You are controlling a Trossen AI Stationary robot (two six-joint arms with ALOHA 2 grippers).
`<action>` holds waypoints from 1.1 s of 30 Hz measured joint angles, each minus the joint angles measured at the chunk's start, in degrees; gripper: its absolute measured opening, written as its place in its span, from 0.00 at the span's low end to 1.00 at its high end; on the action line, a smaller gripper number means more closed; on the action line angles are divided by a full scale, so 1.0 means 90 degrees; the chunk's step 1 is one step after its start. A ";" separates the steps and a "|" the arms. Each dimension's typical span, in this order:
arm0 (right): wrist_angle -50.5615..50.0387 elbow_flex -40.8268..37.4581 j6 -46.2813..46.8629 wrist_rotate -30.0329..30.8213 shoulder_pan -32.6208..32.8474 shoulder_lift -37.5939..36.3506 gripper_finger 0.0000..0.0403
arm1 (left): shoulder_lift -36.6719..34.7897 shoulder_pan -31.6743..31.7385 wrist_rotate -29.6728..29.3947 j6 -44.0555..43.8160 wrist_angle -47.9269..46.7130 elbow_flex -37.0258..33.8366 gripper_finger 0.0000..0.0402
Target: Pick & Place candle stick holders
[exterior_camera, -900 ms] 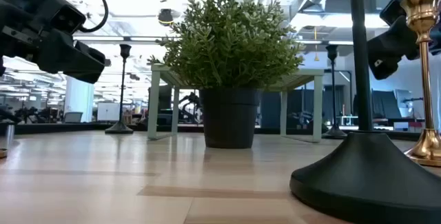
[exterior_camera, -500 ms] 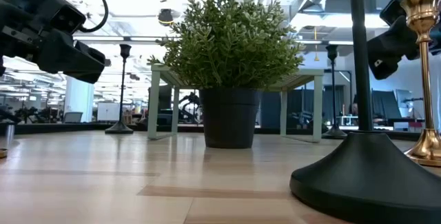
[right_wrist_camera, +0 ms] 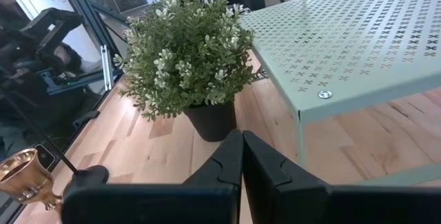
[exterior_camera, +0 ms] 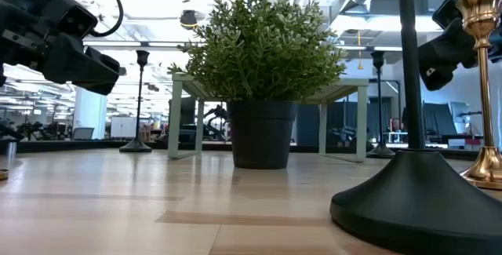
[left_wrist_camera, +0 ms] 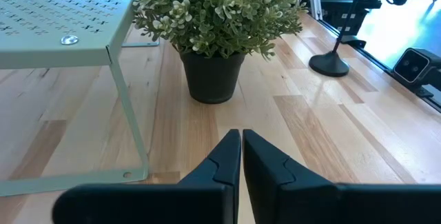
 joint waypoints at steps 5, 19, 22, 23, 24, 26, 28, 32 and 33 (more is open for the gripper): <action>0.0000 0.0001 0.0001 0.0000 0.0001 0.0002 0.00 | 0.0001 -0.0001 0.0000 -0.0002 0.0000 -0.0001 0.04; -0.0001 0.0001 0.0002 0.0002 0.0000 0.0002 0.00 | 0.0000 0.0000 0.0000 -0.0002 0.0000 -0.0001 0.04; 0.0001 0.0001 0.0000 0.0000 -0.0002 0.0000 0.00 | -0.0001 0.0002 0.0000 -0.0002 0.0000 -0.0002 0.04; -0.0002 -0.0001 0.0000 0.0000 0.0001 0.0002 0.00 | -0.0001 0.0000 -0.0002 -0.0002 0.0000 -0.0001 0.04; -0.0002 0.0002 0.0002 0.0002 -0.0002 0.0002 0.00 | -0.0001 0.0002 0.0000 -0.0002 0.0000 -0.0001 0.04; -0.0002 0.0002 0.0000 0.0002 -0.0002 0.0000 0.00 | -0.0002 -0.0001 -0.0002 -0.0002 0.0000 -0.0002 0.04; -0.0001 0.0001 0.0000 0.0001 0.0001 0.0002 0.00 | -0.0002 -0.0001 -0.0002 -0.0002 0.0000 -0.0002 0.04; 0.0000 0.0002 0.0001 0.0002 -0.0001 0.0002 0.00 | -0.0002 -0.0001 0.0000 -0.0002 0.0000 0.0001 0.04; 0.0001 0.0001 0.0000 0.0002 0.0000 0.0001 0.00 | -0.0002 0.0000 0.0000 -0.0002 0.0000 -0.0002 0.04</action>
